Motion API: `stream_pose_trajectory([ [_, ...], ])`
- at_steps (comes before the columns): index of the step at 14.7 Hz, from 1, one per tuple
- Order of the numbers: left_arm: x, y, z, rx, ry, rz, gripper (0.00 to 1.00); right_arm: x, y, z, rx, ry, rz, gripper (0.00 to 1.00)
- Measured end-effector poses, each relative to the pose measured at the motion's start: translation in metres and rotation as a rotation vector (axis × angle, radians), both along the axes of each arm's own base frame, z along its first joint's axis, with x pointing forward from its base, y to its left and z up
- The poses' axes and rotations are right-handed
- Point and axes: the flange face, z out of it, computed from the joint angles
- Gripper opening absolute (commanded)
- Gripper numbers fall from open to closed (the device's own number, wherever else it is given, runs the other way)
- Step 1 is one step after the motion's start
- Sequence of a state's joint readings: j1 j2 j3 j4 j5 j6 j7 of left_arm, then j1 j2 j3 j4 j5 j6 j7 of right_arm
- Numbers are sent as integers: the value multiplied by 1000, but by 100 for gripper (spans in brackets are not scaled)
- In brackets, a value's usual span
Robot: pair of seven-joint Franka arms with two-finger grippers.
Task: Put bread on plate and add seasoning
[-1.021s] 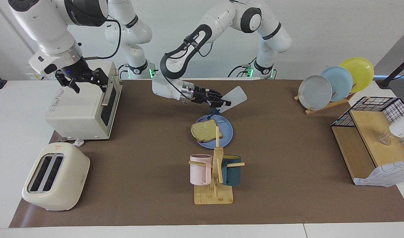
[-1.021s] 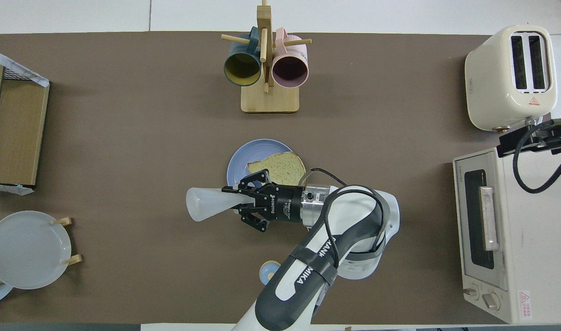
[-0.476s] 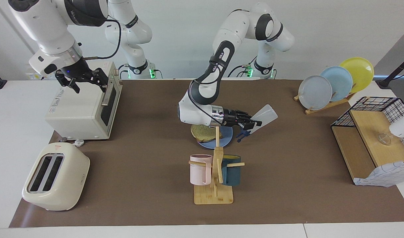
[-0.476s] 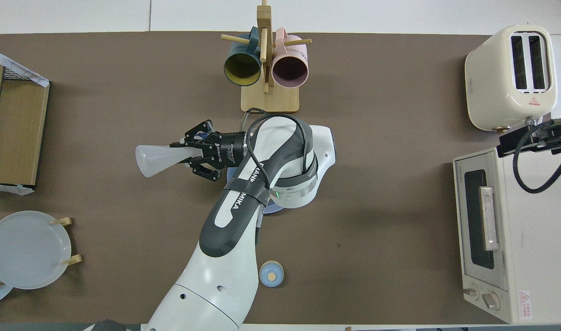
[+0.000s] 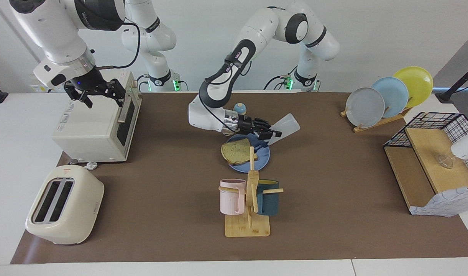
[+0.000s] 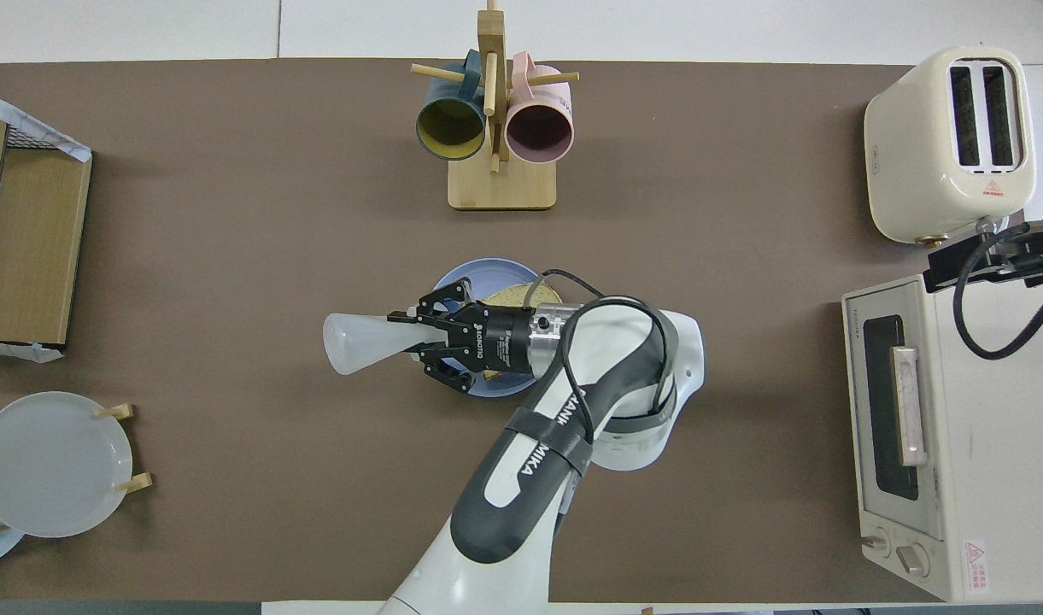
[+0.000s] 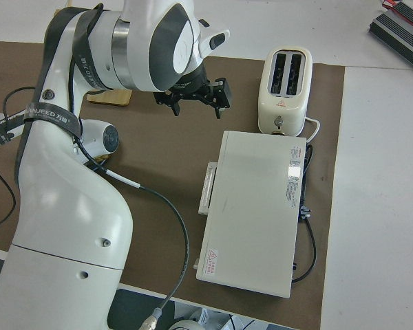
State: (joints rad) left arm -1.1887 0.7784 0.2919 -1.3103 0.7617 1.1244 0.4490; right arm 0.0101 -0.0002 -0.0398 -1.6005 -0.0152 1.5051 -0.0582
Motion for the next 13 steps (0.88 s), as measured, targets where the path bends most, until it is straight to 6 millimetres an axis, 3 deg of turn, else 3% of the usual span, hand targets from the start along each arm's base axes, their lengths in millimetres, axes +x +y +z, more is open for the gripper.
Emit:
stream_pose_trajectory([
  [2,-25,-19,7,-13,-5,-17,10,0,0,0,0,0,0,100],
  [4,-24,-21,35,-58,-31,-12,10,0,0,0,0,0,0,100],
  [8,-7,1,109,-177,-73,32,10,0,0,0,0,0,0,100],
  [13,4,26,164,-269,-107,74,10,0,0,0,0,0,0,100],
])
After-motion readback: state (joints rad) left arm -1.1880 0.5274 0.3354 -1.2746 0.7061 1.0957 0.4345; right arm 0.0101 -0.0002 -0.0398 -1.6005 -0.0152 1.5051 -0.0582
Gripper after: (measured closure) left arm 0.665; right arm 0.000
